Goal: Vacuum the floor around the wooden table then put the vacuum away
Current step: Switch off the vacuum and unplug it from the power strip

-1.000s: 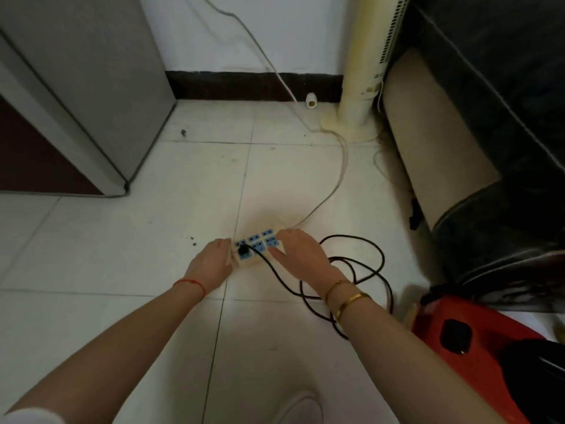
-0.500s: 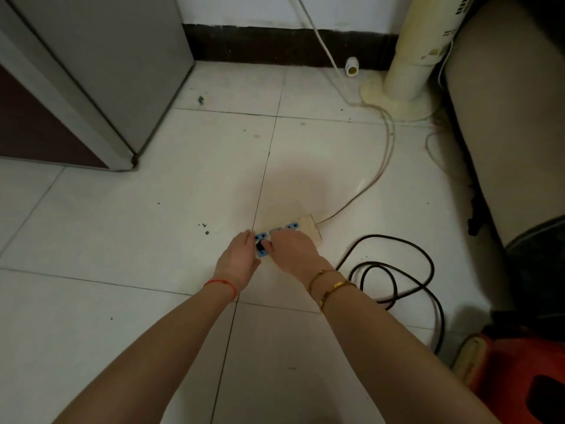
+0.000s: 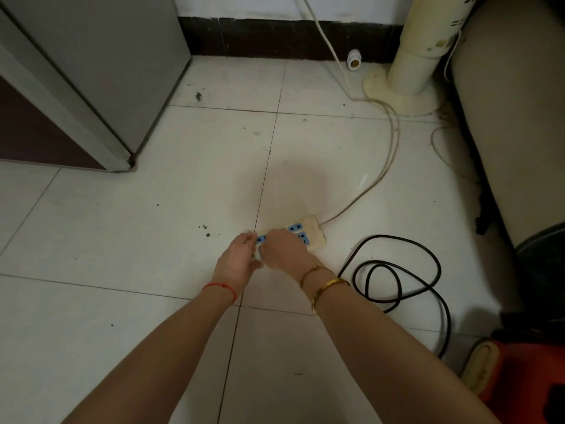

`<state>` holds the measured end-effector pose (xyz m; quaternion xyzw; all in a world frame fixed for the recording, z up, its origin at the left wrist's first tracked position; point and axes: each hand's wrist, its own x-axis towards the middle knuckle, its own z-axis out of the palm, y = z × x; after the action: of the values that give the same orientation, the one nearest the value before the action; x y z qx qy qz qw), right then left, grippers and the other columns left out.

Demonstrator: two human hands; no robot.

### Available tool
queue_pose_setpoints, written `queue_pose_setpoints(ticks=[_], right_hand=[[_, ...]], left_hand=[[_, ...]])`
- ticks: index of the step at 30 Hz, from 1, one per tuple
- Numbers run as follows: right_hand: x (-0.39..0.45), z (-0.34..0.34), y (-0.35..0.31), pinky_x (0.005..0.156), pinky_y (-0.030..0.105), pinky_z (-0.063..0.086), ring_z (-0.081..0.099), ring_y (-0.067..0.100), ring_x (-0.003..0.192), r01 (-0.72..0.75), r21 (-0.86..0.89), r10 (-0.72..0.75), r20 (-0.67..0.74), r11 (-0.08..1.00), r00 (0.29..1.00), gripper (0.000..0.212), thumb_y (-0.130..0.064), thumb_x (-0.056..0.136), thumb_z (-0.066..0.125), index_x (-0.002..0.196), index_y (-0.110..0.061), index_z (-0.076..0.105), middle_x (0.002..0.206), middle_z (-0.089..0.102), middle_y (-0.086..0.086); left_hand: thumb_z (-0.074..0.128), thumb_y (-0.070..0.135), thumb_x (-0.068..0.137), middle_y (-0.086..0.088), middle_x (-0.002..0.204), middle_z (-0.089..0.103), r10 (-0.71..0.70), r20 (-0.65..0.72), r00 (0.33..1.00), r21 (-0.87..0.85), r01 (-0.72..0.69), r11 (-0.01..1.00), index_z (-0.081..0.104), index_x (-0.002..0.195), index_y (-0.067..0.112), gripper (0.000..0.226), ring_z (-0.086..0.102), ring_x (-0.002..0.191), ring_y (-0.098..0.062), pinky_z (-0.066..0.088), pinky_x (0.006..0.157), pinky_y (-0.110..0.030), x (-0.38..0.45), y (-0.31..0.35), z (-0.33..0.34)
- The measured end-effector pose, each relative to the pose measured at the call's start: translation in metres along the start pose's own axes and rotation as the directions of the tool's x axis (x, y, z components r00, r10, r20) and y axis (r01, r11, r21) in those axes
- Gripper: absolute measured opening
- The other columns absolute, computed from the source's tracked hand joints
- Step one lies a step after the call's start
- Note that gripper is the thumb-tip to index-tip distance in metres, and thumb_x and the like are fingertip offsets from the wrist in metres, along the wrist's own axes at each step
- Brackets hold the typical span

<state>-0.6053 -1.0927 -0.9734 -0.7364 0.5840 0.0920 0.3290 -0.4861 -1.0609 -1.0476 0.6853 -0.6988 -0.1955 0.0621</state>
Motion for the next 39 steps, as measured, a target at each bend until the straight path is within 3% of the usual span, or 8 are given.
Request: queue_pose_setpoints(ticks=[5, 12, 20, 24, 28, 32, 35, 39], right_hand=[[0.01, -0.007, 0.001, 0.052, 0.027, 0.036, 0.041, 0.016, 0.058, -0.036, 0.069, 0.032, 0.059, 0.997, 0.998, 0.034, -0.017, 0.096, 0.043, 0.064, -0.013, 0.036, 0.074, 0.046, 0.008], [0.005, -0.011, 0.0, 0.047, 0.023, 0.027, 0.036, 0.012, 0.054, -0.06, 0.177, 0.047, 0.076, 0.982, 0.996, 0.036, -0.02, 0.099, 0.039, 0.064, -0.009, 0.038, 0.065, 0.038, 0.003], [-0.026, -0.071, 0.044, 0.043, 0.023, 0.027, 0.043, 0.018, 0.057, 0.0, 0.288, 0.066, -0.22, 0.958, 0.973, 0.036, -0.025, 0.103, 0.036, 0.073, -0.007, 0.046, 0.066, 0.045, 0.003], [-0.064, -0.076, 0.094, 0.046, 0.021, 0.026, 0.04, 0.014, 0.053, -0.025, 0.501, 0.242, -0.373, 0.865, 0.896, 0.046, -0.031, 0.099, 0.043, 0.058, -0.013, 0.037, 0.056, 0.041, 0.0], [-0.1, -0.071, 0.149, 0.057, 0.03, 0.038, 0.054, 0.026, 0.069, -0.138, 0.703, 0.503, -0.345, 0.698, 0.792, 0.035, -0.024, 0.092, 0.053, 0.079, 0.008, 0.062, 0.076, 0.063, 0.016], [-0.124, -0.05, 0.19, 0.072, 0.033, 0.046, 0.063, 0.032, 0.084, -0.213, 0.794, 0.666, -0.295, 0.57, 0.685, 0.041, -0.035, 0.089, 0.059, 0.082, 0.004, 0.07, 0.085, 0.071, 0.02], [-0.132, -0.031, 0.215, 0.071, 0.029, 0.042, 0.059, 0.03, 0.082, -0.276, 0.854, 0.764, -0.197, 0.442, 0.614, 0.04, -0.041, 0.089, 0.059, 0.077, -0.003, 0.066, 0.084, 0.066, 0.015], [-0.129, -0.009, 0.24, 0.067, 0.029, 0.045, 0.058, 0.029, 0.08, -0.372, 0.871, 0.813, -0.051, 0.321, 0.581, 0.043, -0.046, 0.088, 0.058, 0.084, -0.003, 0.061, 0.087, 0.062, 0.015]], left_hand=[[0.065, 0.018, 0.088, 0.0, 0.146, 0.035, 0.002, 0.001, 1.0, -0.003, -0.002, 1.0, 0.036, 0.145, 0.013, 0.064, 0.042, 0.129, -0.016, 0.04, 0.101, -0.028, 0.0, -0.002, 0.0], [0.065, 0.013, 0.088, 0.003, 0.139, 0.042, -0.027, -0.011, 1.0, -0.093, 0.026, 0.995, 0.045, 0.137, 0.017, 0.053, 0.047, 0.124, -0.016, 0.039, 0.089, -0.02, 0.0, -0.001, 0.001], [0.066, 0.02, 0.088, 0.0, 0.143, 0.036, -0.043, 0.044, 0.998, -0.007, 0.043, 0.999, 0.036, 0.144, 0.011, 0.064, 0.043, 0.125, -0.016, 0.041, 0.1, -0.027, 0.001, 0.006, -0.004], [0.06, 0.021, 0.09, -0.009, 0.141, 0.036, -0.039, 0.027, 0.999, 0.089, 0.036, 0.995, 0.036, 0.142, 0.005, 0.059, 0.036, 0.129, -0.022, 0.036, 0.107, -0.03, -0.003, 0.021, -0.006], [0.048, 0.01, 0.094, -0.012, 0.123, 0.053, -0.035, -0.179, 0.983, -0.06, 0.024, 0.998, 0.054, 0.124, 0.004, 0.032, 0.052, 0.111, -0.026, 0.044, 0.092, -0.032, -0.019, 0.071, -0.008], [0.051, 0.008, 0.091, -0.009, 0.132, 0.049, -0.04, 0.085, 0.996, -0.258, 0.061, 0.964, 0.046, 0.135, 0.008, 0.045, 0.047, 0.121, -0.022, 0.036, 0.1, -0.026, -0.033, 0.133, 0.005], [0.067, 0.019, 0.076, -0.006, 0.142, 0.038, -0.066, 0.464, 0.884, -0.246, 0.199, 0.949, 0.03, 0.146, 0.013, 0.079, 0.035, 0.134, -0.024, 0.033, 0.11, -0.032, -0.039, 0.164, 0.03], [0.08, 0.046, 0.047, -0.005, 0.131, 0.047, -0.141, 0.506, 0.851, -0.263, 0.308, 0.914, 0.04, 0.135, 0.015, 0.101, 0.046, 0.122, -0.024, 0.045, 0.099, -0.036, -0.048, 0.187, 0.06]])
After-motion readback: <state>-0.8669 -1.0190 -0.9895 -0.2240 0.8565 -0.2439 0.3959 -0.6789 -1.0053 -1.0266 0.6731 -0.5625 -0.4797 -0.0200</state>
